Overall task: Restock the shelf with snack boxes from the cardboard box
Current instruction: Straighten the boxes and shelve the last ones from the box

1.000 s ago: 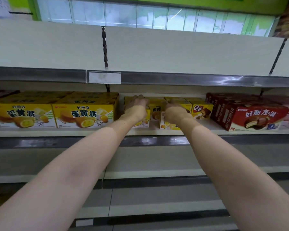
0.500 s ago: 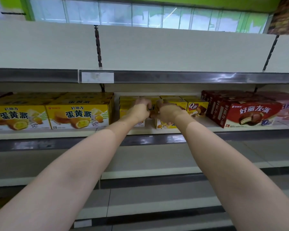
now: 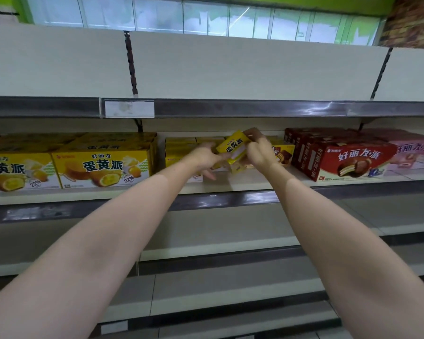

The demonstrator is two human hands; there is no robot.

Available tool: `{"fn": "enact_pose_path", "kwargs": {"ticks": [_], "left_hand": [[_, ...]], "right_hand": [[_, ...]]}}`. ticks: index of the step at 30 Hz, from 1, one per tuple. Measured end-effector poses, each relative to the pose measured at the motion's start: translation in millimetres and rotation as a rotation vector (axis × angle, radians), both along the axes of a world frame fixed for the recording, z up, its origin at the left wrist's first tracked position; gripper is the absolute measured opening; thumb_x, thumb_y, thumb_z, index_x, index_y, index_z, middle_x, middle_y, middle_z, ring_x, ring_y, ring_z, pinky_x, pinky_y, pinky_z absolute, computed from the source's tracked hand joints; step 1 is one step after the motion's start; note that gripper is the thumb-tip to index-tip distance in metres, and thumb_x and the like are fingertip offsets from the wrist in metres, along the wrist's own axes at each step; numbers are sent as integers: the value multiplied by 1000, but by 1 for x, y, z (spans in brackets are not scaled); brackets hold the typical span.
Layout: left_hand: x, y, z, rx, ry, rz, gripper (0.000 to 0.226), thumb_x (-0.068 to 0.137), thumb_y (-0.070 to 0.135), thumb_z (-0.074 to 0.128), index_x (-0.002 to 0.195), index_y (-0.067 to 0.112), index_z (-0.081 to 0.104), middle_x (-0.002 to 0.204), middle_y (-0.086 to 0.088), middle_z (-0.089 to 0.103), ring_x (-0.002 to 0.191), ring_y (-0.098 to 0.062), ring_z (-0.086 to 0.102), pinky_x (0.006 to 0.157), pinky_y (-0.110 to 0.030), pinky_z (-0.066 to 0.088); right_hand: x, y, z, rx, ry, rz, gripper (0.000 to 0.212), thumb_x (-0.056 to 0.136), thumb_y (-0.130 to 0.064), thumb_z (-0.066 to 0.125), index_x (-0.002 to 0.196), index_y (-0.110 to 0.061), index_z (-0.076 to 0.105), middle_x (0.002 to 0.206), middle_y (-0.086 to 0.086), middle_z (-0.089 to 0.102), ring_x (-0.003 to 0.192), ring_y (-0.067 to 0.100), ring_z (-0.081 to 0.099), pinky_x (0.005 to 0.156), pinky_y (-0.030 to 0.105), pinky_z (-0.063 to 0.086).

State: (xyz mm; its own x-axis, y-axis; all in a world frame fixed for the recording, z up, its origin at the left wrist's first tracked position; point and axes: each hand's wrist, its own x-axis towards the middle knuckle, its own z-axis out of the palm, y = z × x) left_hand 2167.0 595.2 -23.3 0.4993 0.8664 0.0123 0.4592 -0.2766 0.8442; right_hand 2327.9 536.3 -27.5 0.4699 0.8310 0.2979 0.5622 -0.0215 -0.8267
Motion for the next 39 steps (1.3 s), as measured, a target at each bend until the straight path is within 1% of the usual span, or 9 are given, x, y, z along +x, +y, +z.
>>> {"fn": "enact_pose_path", "kwargs": {"ticks": [4, 8, 12, 14, 22, 27, 31, 34, 39], "left_hand": [[9, 0, 3, -38, -237, -38, 57, 87, 0, 71, 139, 10, 51, 123, -19, 64, 86, -35, 69, 66, -36, 62], [9, 0, 1, -29, -242, -62, 44, 86, -7, 68, 125, 12, 65, 104, -16, 66, 66, -18, 64, 60, -21, 56], [1, 0, -8, -66, -270, -95, 38, 87, -9, 66, 121, 9, 68, 109, -13, 66, 86, -19, 69, 71, -22, 60], [-2, 4, -12, -90, -289, -76, 34, 86, -6, 67, 116, 11, 70, 113, -15, 68, 93, -22, 69, 79, -31, 61], [0, -4, -7, -254, -562, 102, 45, 91, 11, 69, 121, 16, 36, 118, -19, 62, 94, -34, 68, 59, -41, 58], [-8, -1, -5, -109, -586, 196, 62, 79, -2, 77, 128, 16, 43, 111, -9, 60, 92, -32, 67, 75, -56, 59], [-11, -3, 2, 36, -549, 116, 60, 72, -11, 79, 126, 4, 58, 121, -11, 65, 100, -18, 61, 82, -32, 55], [-13, -3, 3, 119, -420, 26, 63, 73, -7, 80, 130, 11, 61, 125, -3, 63, 107, -12, 58, 75, -21, 54], [-17, 5, -3, 199, -303, -22, 62, 79, -10, 73, 133, 17, 61, 126, -7, 64, 108, -22, 64, 83, -33, 59]], "right_hand": [[-17, -20, 14, -6, 211, 45, 34, 88, -4, 35, 118, -18, 44, 113, 22, 61, 85, 44, 65, 67, 61, 58], [-19, -25, 20, -87, 365, -25, 53, 99, -46, 48, 139, -16, 33, 130, 7, 50, 107, 35, 56, 79, 53, 58], [-10, -24, 13, -73, 450, -51, 38, 99, -28, 55, 128, -12, 39, 101, 10, 61, 83, 26, 63, 66, 40, 58], [-6, -23, 10, -53, 545, -23, 43, 93, -21, 63, 126, -9, 38, 89, 9, 61, 82, 29, 67, 75, 47, 59], [-19, -21, 3, -37, 666, 170, 78, 56, -13, 68, 128, 2, 42, 95, 21, 67, 80, 35, 72, 71, 56, 59], [-17, -11, -8, -148, 551, 172, 81, 33, -20, 67, 112, -11, 54, 99, 9, 65, 91, 29, 62, 76, 44, 51], [-24, -13, -6, -206, 534, 222, 52, 63, -2, 67, 109, -15, 46, 108, 11, 64, 96, 27, 62, 81, 42, 55], [-25, -8, -6, -95, 650, 235, 71, 71, 17, 59, 119, -22, 25, 121, 14, 58, 106, 36, 65, 85, 54, 57], [-14, -5, -11, -143, 626, 227, 73, 65, 14, 70, 130, -5, 44, 125, 17, 60, 109, 35, 64, 74, 44, 61]]}}
